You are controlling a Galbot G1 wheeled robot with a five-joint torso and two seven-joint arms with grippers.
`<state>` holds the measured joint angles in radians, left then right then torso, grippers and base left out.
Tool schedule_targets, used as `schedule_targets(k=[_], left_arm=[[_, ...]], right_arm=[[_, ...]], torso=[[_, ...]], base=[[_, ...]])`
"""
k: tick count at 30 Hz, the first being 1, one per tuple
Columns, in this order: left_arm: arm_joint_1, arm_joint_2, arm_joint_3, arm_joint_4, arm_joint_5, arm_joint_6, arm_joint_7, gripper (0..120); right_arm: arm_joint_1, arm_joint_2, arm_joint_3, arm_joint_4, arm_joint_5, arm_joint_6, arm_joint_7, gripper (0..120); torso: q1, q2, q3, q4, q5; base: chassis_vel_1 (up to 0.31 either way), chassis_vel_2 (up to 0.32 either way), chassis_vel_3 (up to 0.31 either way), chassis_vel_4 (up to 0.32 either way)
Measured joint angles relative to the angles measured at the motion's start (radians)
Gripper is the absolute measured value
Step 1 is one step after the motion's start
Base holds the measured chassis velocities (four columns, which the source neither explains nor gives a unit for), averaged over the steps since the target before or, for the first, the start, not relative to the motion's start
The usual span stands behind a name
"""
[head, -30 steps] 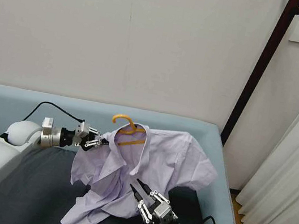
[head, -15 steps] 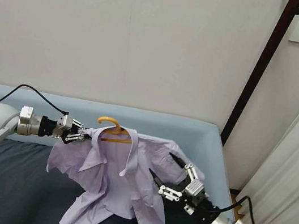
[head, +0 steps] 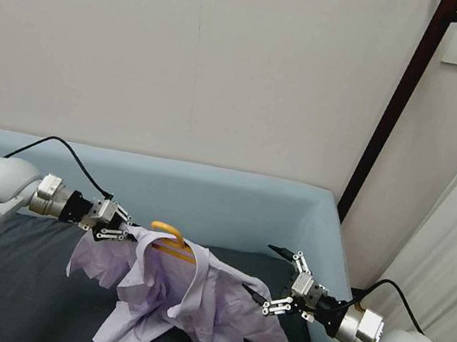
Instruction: Pick up the clothes from the sofa and hang them on the clothes hanger.
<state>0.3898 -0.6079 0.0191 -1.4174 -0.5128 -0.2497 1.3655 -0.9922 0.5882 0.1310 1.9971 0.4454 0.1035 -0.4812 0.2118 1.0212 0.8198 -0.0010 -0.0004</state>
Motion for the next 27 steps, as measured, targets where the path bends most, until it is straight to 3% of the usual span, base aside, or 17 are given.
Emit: schedule_targets(k=[1,5,8,11,17,21,27], left_arm=[[0.000,0.000,0.000,0.000,0.000,0.000,0.000,3],[-0.021,-0.021,0.019,0.006,0.000,0.000,0.005,3],[-0.025,-0.025,0.023,0.004,0.000,0.000,0.005,3],[-0.030,-0.026,0.024,0.001,-0.002,0.001,0.005,3],[-0.032,-0.020,0.022,0.000,-0.004,0.001,0.007,3],[-0.026,-0.015,0.016,-0.008,-0.015,-0.001,0.010,3],[-0.017,-0.012,0.012,-0.008,-0.031,-0.014,0.013,3]], right_arm=[[0.000,0.000,0.000,0.000,0.000,0.000,0.000,90],[-0.006,0.020,-0.006,-0.019,-0.018,0.002,-0.072,69],[-0.007,0.028,-0.009,-0.024,-0.028,0.004,-0.072,63],[-0.008,0.035,-0.010,-0.036,-0.034,0.013,-0.064,47],[-0.002,0.039,-0.006,-0.050,-0.023,0.024,-0.112,30],[0.004,0.056,-0.009,-0.071,-0.022,0.074,-0.141,11],[0.005,0.068,-0.021,-0.078,0.011,0.106,-0.129,2]], torso=[[0.000,0.000,0.000,0.0000,0.0000],[0.000,0.000,0.000,-0.0003,0.0003],[0.000,0.000,0.000,-0.0002,0.0002],[0.000,0.000,0.000,0.0000,0.0002],[0.000,0.000,0.000,-0.0001,0.0002],[0.000,0.000,0.000,-0.0001,0.0001],[0.000,0.000,0.000,-0.0002,0.0003]], base=[[0.000,0.000,0.000,0.000],[0.000,0.000,0.000,0.000],[0.000,0.000,0.000,0.000],[0.000,0.000,0.000,0.000],[0.000,0.000,0.000,0.000],[0.000,0.000,0.000,0.000],[0.000,0.000,0.000,0.000]])
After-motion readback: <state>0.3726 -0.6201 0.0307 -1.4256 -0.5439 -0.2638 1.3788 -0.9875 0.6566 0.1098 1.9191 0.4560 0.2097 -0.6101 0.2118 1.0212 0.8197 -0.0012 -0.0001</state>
